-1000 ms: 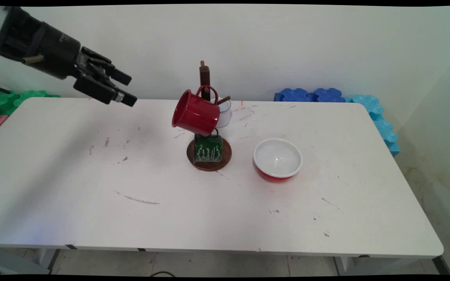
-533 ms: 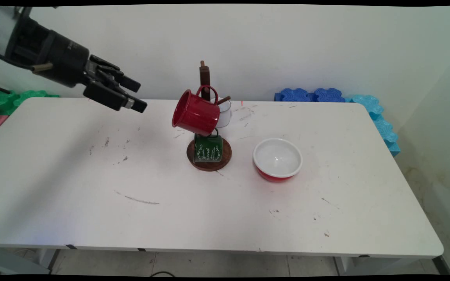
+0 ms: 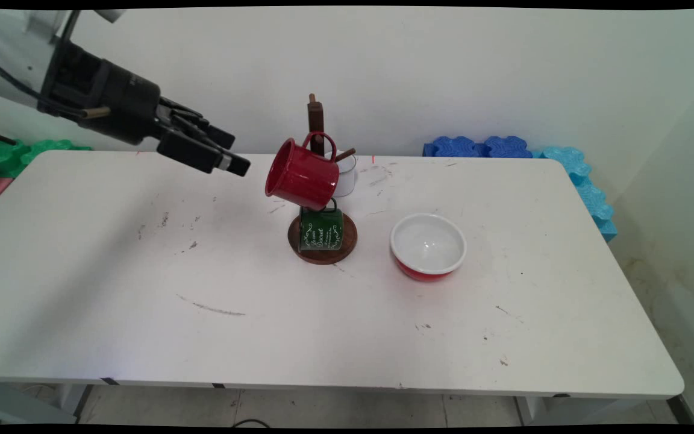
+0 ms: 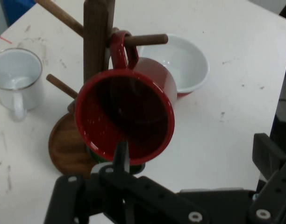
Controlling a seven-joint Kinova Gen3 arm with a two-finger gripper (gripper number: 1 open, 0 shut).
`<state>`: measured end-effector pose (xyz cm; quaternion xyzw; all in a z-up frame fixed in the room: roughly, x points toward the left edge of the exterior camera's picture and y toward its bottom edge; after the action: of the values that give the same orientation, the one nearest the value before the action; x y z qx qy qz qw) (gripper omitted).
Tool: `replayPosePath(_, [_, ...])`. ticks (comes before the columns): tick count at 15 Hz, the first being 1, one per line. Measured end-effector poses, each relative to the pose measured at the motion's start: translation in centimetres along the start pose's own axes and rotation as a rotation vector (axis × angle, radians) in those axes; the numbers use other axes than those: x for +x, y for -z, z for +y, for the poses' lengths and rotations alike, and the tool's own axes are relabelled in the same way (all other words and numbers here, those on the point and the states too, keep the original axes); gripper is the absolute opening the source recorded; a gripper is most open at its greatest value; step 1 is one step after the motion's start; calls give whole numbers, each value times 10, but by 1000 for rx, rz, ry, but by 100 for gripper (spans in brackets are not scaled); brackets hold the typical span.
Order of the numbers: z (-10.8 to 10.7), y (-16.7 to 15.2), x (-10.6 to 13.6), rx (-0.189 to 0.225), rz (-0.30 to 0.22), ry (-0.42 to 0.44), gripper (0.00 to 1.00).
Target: Pick up the red mug from the rack
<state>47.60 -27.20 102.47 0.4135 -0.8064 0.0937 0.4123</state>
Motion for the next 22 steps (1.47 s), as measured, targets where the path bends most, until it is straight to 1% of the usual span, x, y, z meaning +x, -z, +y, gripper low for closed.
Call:
replayPosePath(4, [0, -14, -1, 4, 21, 47, 100])
replayPosePath(9, [-4, -31, -3, 6, 34, 97, 100])
replayPosePath(15, [-4, -52, -4, -9, 33, 139, 100])
replayPosePath(22, [-2, -70, -4, -24, 26, 158, 100])
